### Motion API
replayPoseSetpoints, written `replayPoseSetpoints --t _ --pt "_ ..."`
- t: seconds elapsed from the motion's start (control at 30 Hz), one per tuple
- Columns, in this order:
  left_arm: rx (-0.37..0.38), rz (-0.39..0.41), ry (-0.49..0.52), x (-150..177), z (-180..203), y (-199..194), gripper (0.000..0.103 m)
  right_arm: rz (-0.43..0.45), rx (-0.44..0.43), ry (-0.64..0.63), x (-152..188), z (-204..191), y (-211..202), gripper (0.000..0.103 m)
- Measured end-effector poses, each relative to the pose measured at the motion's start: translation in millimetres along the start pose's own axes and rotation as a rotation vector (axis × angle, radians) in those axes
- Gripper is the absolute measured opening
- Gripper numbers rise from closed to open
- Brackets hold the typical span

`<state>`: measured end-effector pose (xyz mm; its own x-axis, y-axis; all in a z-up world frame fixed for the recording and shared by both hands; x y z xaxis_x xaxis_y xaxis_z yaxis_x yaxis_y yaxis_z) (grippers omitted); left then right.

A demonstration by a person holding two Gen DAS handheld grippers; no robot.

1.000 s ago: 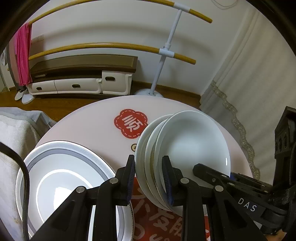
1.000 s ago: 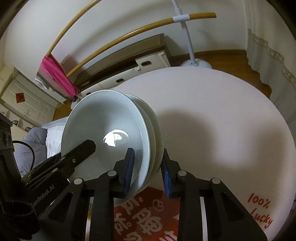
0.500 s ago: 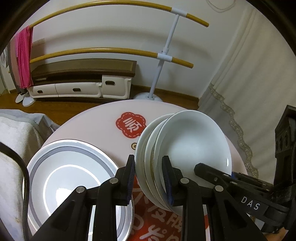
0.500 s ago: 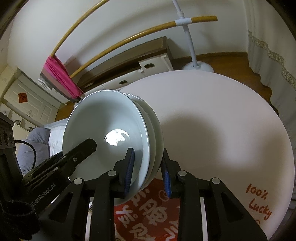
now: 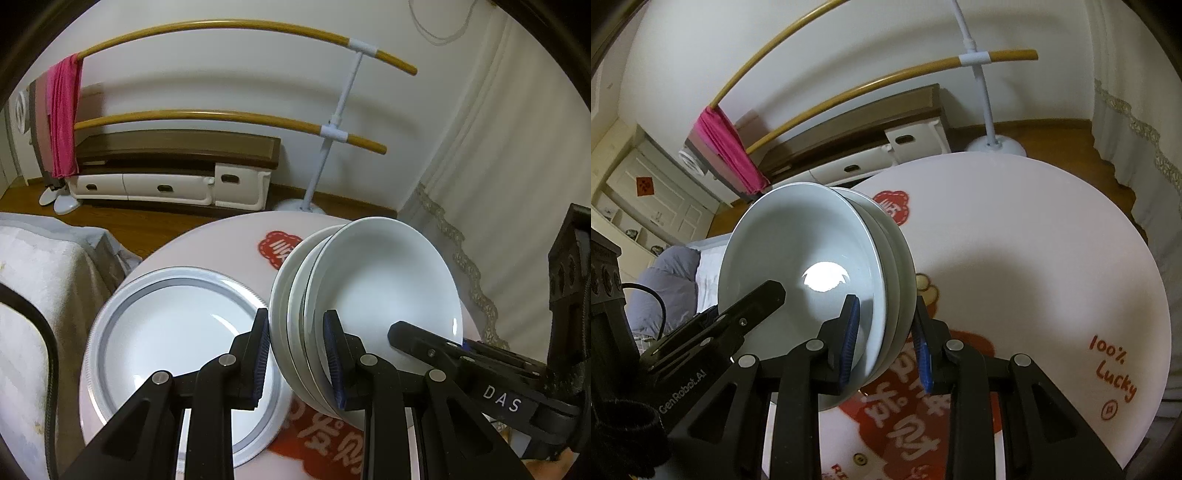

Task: Organize plates and bowls
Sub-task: 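Lift the bowl stack with both grippers and carry it over the plate stack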

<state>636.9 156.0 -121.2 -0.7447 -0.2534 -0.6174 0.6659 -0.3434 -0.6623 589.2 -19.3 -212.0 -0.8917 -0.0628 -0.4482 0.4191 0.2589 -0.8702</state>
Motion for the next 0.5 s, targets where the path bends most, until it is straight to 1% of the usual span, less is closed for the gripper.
replayPoseSetpoints --t 0.23,0.5 --pt "-0.028 0.031 -0.018 15.2 -16.8 -32.4 0.024 0.000 -0.012 -0.036 14.9 -34.2 -8.4 0.028" --pt "-0.062 0.029 -0.060 37.1 -43.3 -53.9 0.024 -0.042 -0.044 -0.062 33.5 -67.9 6.0 0.028"
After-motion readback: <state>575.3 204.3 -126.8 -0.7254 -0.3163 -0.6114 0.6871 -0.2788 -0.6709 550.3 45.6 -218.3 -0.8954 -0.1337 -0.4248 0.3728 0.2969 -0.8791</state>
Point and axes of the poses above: each gripper's, at about its wrist camera, not at the fingertips, and y roughly the way its jaws point, z to its right, x to its underside, the point moved 9 cm from there along y, roughly the way its jaws point, and after that the axes turned 15 degrees about x, right-handed, at the moved point
